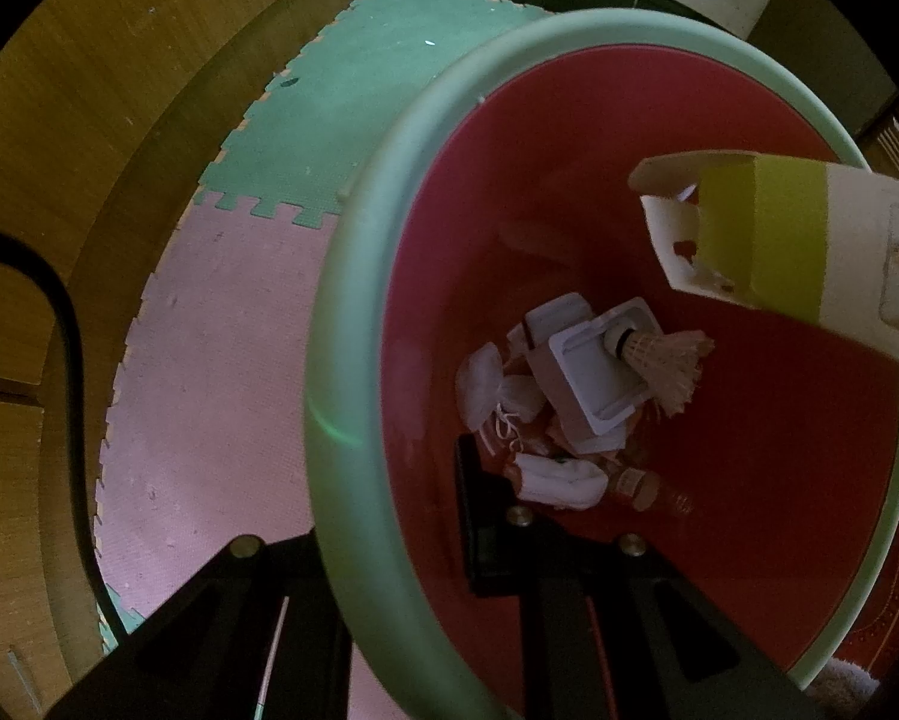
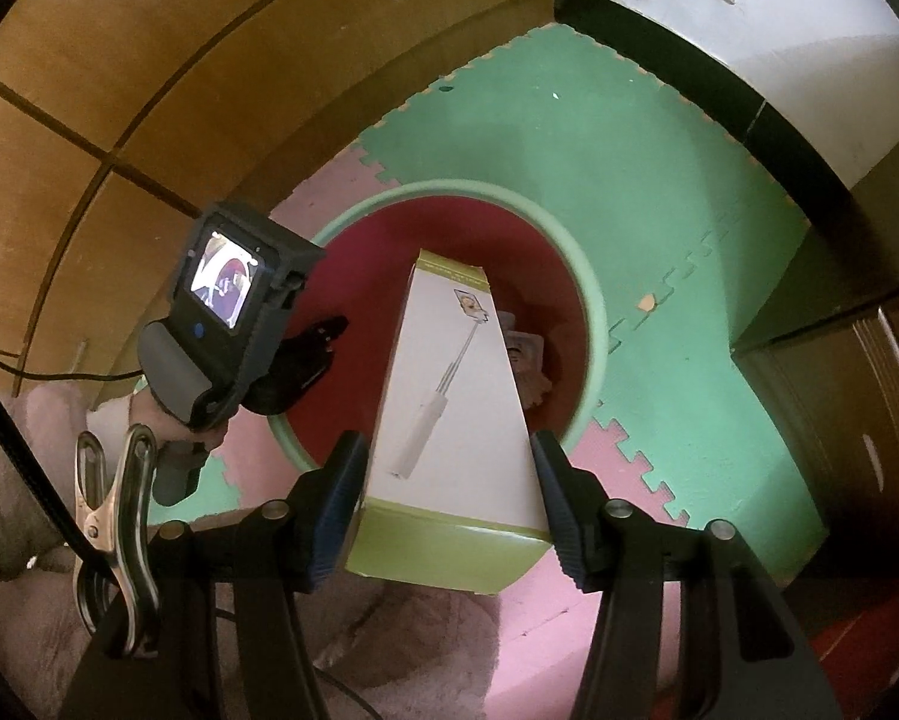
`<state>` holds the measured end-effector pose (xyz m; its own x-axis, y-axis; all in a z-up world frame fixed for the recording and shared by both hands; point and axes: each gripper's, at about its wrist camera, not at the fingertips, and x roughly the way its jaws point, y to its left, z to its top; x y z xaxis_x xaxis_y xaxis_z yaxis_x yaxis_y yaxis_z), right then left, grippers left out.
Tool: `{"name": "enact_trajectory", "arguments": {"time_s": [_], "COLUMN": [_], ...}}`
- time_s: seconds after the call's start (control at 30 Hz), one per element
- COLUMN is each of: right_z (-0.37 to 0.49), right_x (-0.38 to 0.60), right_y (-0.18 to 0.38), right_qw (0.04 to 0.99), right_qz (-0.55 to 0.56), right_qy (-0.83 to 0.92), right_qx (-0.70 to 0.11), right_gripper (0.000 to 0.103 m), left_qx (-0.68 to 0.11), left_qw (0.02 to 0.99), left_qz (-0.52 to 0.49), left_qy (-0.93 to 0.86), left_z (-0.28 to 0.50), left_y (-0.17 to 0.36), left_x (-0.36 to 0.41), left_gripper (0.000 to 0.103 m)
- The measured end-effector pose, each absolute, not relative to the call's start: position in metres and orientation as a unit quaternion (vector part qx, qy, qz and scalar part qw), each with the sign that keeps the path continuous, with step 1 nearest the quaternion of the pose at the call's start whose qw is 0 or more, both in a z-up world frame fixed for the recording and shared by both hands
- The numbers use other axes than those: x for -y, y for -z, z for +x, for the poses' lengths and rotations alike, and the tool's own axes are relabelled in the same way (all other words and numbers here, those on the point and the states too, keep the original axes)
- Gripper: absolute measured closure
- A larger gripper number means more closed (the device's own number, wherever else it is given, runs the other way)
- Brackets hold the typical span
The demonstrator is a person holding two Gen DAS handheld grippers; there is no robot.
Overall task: Collect trash
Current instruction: 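Open the right gripper to drop the white box into the bucket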
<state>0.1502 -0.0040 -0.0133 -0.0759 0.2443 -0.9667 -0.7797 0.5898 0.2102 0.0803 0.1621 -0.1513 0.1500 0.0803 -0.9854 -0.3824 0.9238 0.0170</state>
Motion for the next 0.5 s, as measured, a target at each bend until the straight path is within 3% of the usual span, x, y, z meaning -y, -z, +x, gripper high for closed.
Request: {"name": "enact_trajectory", "arguments": {"time_s": [0.3, 0.5], "right_z": [0.149, 0.149], "right_x": [0.011, 0.016], "right_y": [0.012, 0.010], "right_qw": [0.660, 0.663], "right_qz": [-0.198, -0.197], "right_qy": [-0.400, -0.399], "right_qx": [-0.604, -0.602], "right_gripper": [0.037, 0.037], "left_qx": [-0.633, -0.634], "left_qw": [0.749, 0.748], "left_qz": [-0.119, -0.117], "left_qy": [-0.154, -0.154], "left_z": [0.081, 0.081], "left_y": [0.151, 0.150], "left_x": [-0.162, -0.165], "left_gripper": [0.093, 0.093]}}
